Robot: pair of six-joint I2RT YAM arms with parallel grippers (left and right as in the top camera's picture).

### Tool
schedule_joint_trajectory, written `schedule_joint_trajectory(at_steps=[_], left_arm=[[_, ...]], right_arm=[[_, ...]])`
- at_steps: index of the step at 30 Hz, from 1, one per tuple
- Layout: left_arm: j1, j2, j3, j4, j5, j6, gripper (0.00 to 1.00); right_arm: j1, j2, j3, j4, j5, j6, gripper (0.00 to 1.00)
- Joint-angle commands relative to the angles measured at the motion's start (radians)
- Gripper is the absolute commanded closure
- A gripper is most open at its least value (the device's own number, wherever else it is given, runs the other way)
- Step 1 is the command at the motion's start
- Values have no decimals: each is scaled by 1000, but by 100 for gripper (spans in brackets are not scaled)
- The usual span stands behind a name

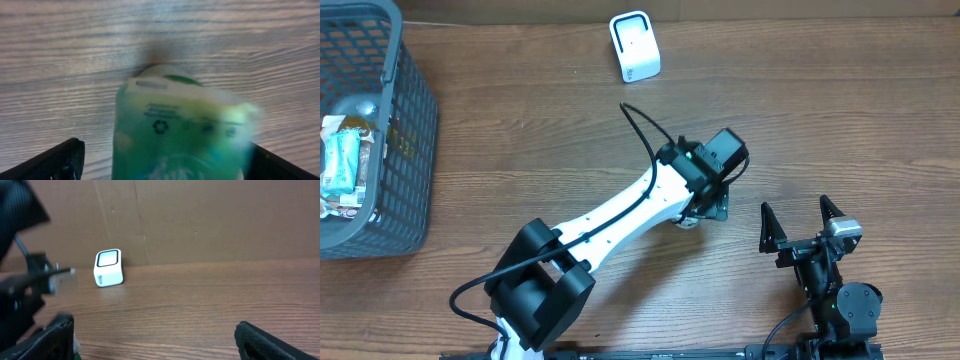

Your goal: Scan the item barcode

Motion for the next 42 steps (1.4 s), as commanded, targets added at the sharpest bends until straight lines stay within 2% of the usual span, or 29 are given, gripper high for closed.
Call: schedule_joint_trajectory(at_steps=[1, 8, 10, 12, 15, 17, 18, 21, 27, 32, 37, 42], left_arm=[[12, -1, 118, -39, 0, 82, 0], [52, -1, 239, -135, 12, 97, 0], [85, -1, 253, -158, 83, 146, 0], [153, -1, 256, -187, 283, 278, 0], [208, -1, 256, -227, 394, 412, 13], [235, -1, 255, -263, 394, 438, 26], [244, 0, 252, -276, 394, 444, 36], [241, 0, 219, -272, 395, 453, 46], [232, 1, 174, -259, 397, 453, 47], [232, 1, 92, -198, 505, 492, 48], [232, 1, 46, -142, 526, 497, 47], [232, 1, 44, -149, 525, 499, 53]], right_arm=[[-2, -8, -11, 3, 8, 1, 0], [-2, -8, -11, 3, 8, 1, 0], [-2, -8, -11, 3, 8, 1, 0], [-2, -8, -11, 3, 8, 1, 0], [-2, -8, -11, 3, 8, 1, 0], [-2, -8, -11, 3, 8, 1, 0], [-2, -8, -11, 3, 8, 1, 0], [-2, -8, -11, 3, 8, 1, 0], [-2, -8, -11, 3, 8, 1, 0], [-2, -8, -11, 3, 8, 1, 0], [-2, -8, -11, 3, 8, 1, 0], [-2, -8, -11, 3, 8, 1, 0]])
